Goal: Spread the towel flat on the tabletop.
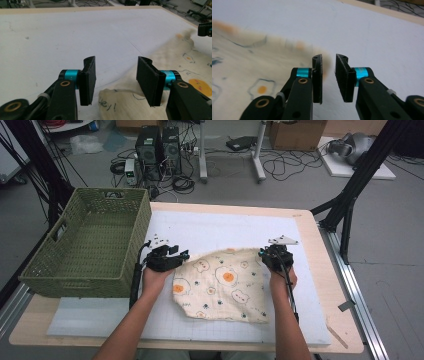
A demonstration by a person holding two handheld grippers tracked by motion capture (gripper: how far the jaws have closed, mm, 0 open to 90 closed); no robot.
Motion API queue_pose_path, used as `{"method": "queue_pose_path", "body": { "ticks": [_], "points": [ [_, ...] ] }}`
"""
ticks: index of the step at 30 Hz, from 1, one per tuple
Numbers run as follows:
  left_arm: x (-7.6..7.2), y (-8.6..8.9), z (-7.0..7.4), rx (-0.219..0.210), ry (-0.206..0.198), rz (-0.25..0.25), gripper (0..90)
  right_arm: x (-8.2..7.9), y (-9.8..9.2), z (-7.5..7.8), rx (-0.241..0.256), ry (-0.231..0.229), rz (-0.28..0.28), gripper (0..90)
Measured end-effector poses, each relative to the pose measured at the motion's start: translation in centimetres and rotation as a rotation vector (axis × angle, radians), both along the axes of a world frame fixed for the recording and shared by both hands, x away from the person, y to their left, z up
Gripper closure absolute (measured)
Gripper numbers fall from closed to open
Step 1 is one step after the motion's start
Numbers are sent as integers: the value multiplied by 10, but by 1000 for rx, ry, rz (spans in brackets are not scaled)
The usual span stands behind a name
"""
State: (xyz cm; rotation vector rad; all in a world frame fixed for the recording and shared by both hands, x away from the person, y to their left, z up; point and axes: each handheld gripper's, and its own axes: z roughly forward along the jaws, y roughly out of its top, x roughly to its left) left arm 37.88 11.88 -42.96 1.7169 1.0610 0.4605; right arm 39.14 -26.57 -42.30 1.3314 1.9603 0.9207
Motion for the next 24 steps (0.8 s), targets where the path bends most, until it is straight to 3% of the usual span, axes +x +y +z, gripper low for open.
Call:
{"method": "queue_pose_path", "body": {
  "ticks": [4,8,13,15,20,24],
  "points": [
    [-3,2,0,47,9,-35,479,1,-9,-4,33,43,-31,651],
    [-4,2,-2,68,21,-53,465,-5,-10,1,50,48,22,569],
    [-8,3,-9,104,71,-75,454,-21,-12,4,37,27,71,467],
    [-9,6,-13,113,90,-78,452,-26,-12,4,40,31,73,466],
    [-18,10,-15,129,148,-121,427,-56,-14,-3,26,55,164,443],
    [-30,11,-11,136,138,-169,451,-73,-14,-10,32,65,212,443]
  ]
}}
